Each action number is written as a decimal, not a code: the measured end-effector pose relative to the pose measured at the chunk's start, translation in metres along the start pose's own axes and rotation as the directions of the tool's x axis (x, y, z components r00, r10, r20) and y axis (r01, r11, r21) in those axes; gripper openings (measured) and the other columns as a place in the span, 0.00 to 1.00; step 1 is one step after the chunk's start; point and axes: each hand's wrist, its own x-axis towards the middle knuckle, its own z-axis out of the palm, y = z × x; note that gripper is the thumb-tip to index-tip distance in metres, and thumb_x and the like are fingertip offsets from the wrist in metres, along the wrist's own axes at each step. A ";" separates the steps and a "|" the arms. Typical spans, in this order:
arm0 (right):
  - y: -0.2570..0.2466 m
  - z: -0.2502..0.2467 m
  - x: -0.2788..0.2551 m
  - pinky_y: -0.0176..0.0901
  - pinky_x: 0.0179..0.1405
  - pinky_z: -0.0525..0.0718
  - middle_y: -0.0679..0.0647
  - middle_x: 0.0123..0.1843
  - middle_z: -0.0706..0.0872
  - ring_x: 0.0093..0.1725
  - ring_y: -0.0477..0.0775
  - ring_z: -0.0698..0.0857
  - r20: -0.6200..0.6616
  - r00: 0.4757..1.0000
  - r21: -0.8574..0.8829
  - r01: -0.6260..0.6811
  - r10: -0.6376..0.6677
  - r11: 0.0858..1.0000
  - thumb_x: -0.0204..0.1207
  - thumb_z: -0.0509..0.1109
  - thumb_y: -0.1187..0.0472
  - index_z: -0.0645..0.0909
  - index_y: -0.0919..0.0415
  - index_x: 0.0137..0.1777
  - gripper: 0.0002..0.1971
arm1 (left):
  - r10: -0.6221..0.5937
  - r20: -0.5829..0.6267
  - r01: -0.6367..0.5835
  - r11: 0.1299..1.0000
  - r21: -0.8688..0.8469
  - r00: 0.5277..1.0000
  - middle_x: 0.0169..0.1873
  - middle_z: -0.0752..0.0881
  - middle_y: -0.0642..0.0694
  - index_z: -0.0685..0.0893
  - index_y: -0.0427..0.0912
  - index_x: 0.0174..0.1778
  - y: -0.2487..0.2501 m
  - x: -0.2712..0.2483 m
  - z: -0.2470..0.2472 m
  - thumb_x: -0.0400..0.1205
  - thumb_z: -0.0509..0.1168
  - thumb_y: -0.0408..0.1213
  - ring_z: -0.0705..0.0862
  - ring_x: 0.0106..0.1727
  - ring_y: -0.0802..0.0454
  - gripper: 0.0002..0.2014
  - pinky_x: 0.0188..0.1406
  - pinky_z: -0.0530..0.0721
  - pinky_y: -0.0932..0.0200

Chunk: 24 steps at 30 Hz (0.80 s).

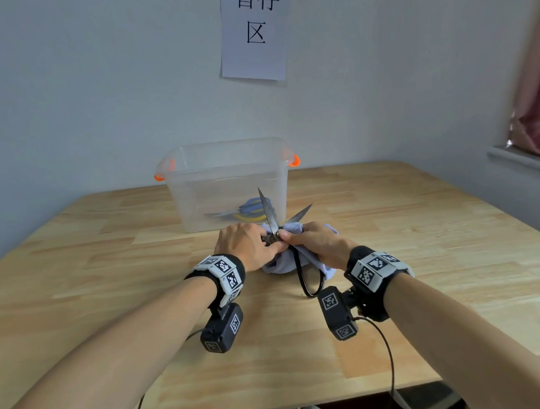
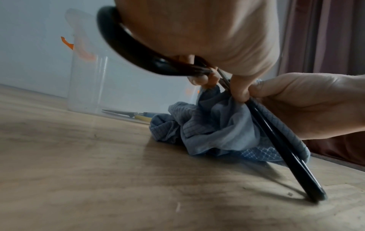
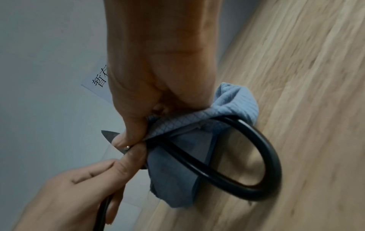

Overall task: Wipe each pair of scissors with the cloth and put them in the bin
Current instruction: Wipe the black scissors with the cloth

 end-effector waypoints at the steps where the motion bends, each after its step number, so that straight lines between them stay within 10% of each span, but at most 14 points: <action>1: 0.000 0.002 0.000 0.34 0.46 0.87 0.55 0.42 0.93 0.45 0.48 0.92 -0.022 1.000 0.037 0.001 0.000 0.999 0.84 0.67 0.66 0.87 0.67 0.49 0.07 | 0.000 0.001 0.000 1.000 0.004 1.000 0.33 0.82 0.54 0.87 0.54 0.43 0.000 0.000 -0.001 0.77 0.63 0.70 0.81 0.41 0.49 0.22 0.39 0.72 0.58; 18: 0.005 0.019 0.012 0.37 0.34 0.86 0.53 0.30 0.89 0.33 0.48 0.88 -0.404 0.914 0.179 0.048 0.029 0.983 0.80 0.72 0.70 0.87 0.66 0.41 0.06 | 0.041 -0.008 -0.041 0.999 0.010 0.999 0.23 0.72 0.55 0.70 0.48 0.25 0.006 -0.001 -0.007 0.80 0.61 0.69 0.77 0.36 0.46 0.29 0.36 0.70 0.56; 24: 0.005 0.026 0.016 0.43 0.41 0.87 0.62 0.40 0.86 0.42 0.57 0.85 -0.482 0.875 0.200 0.063 0.042 0.978 0.79 0.73 0.70 0.86 0.76 0.48 0.06 | 0.035 -0.011 -0.034 0.999 0.028 0.999 0.25 0.76 0.53 0.79 0.48 0.30 0.004 0.001 -0.004 0.79 0.61 0.69 0.79 0.38 0.45 0.27 0.36 0.70 0.56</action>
